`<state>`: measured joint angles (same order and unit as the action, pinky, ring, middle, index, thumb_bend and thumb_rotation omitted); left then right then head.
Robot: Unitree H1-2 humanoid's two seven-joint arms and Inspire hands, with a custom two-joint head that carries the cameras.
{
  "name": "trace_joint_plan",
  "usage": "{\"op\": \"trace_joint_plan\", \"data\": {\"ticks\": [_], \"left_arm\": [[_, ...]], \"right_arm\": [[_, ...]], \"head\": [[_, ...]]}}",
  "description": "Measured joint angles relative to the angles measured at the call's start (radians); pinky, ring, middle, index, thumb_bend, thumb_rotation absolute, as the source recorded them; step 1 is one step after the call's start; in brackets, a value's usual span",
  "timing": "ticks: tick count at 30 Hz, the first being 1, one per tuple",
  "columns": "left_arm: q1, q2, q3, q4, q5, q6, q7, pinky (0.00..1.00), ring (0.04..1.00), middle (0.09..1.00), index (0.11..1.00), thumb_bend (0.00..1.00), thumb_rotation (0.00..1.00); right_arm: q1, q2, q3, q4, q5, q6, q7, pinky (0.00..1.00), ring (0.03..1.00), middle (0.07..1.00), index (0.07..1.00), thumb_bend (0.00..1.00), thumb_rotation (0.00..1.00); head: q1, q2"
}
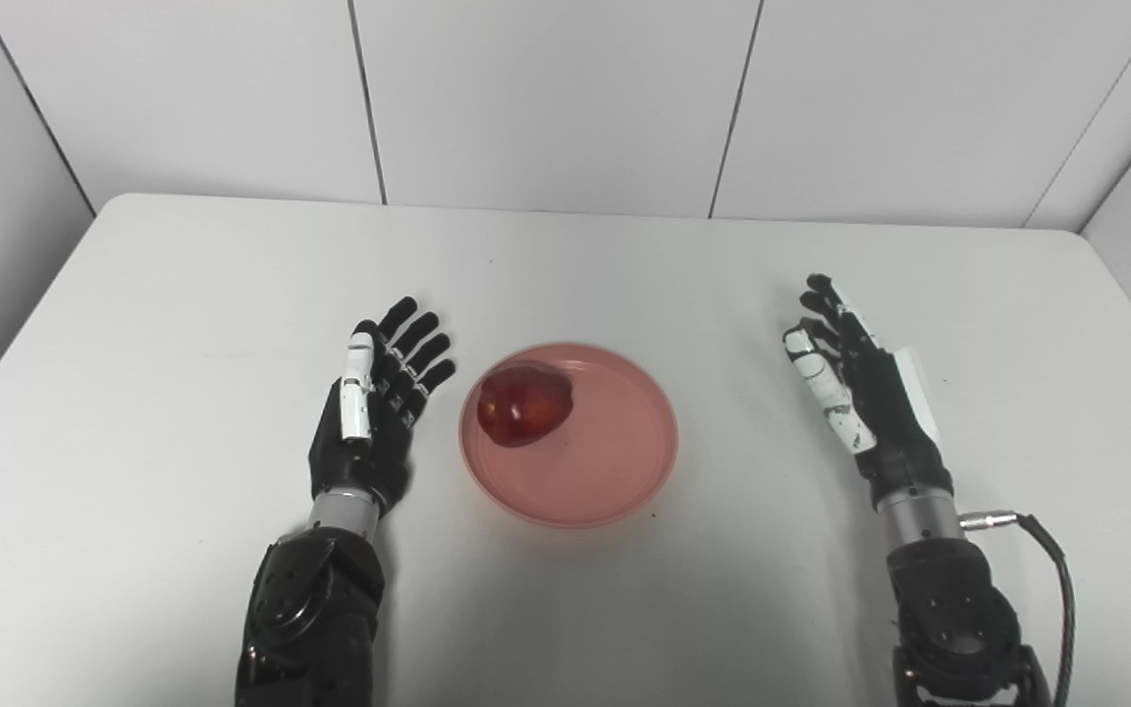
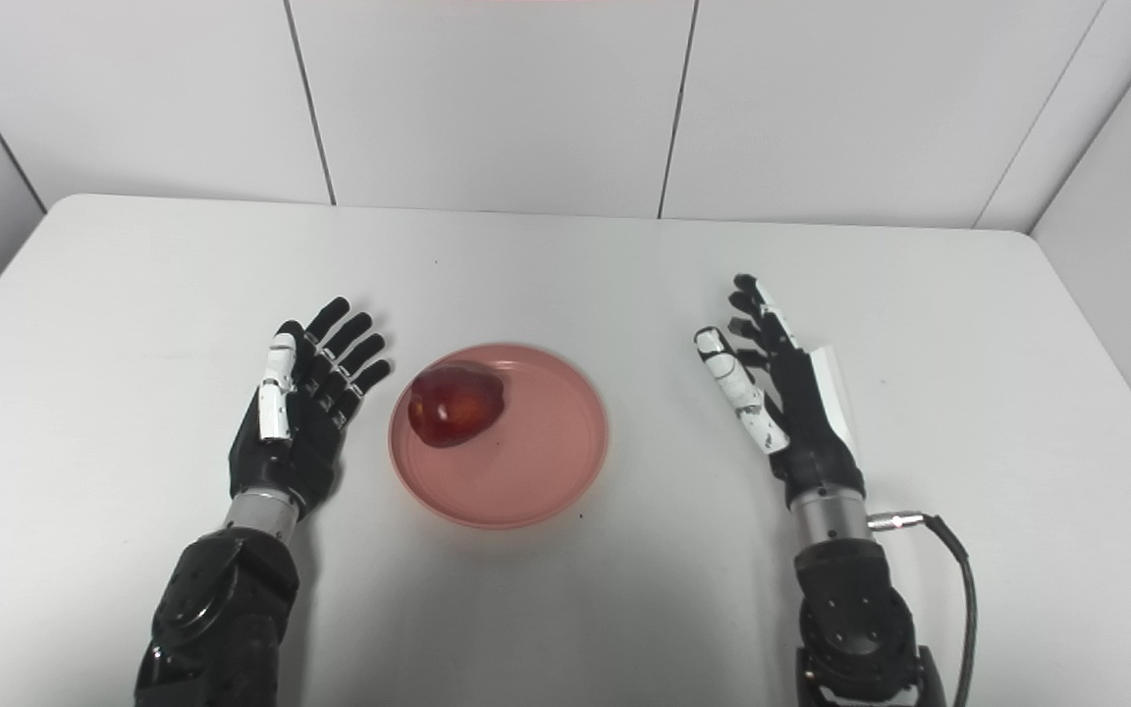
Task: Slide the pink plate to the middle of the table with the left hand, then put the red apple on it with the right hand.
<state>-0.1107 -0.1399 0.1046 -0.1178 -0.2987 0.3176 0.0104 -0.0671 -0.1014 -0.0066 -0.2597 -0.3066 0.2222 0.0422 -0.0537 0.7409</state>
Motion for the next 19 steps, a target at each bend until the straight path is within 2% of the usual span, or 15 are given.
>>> {"op": "trace_joint_plan", "data": {"ticks": [8,19], "left_arm": [[0.0,0.0,0.003,0.0,0.0,-0.002,-0.002,0.84,0.855,0.861,0.842,0.36,1.0],[0.004,0.009,0.002,0.0,0.001,-0.006,-0.007,0.85,0.861,0.868,0.848,0.36,1.0]], "right_arm": [[0.019,0.052,0.011,0.054,0.06,-0.035,-0.046,0.82,0.867,0.898,0.902,0.38,1.0],[0.027,0.06,0.026,0.124,0.107,-0.09,-0.059,0.87,0.883,0.905,0.913,0.33,1.0]], "head": [[0.012,-0.003],[0.02,-0.005]]}}
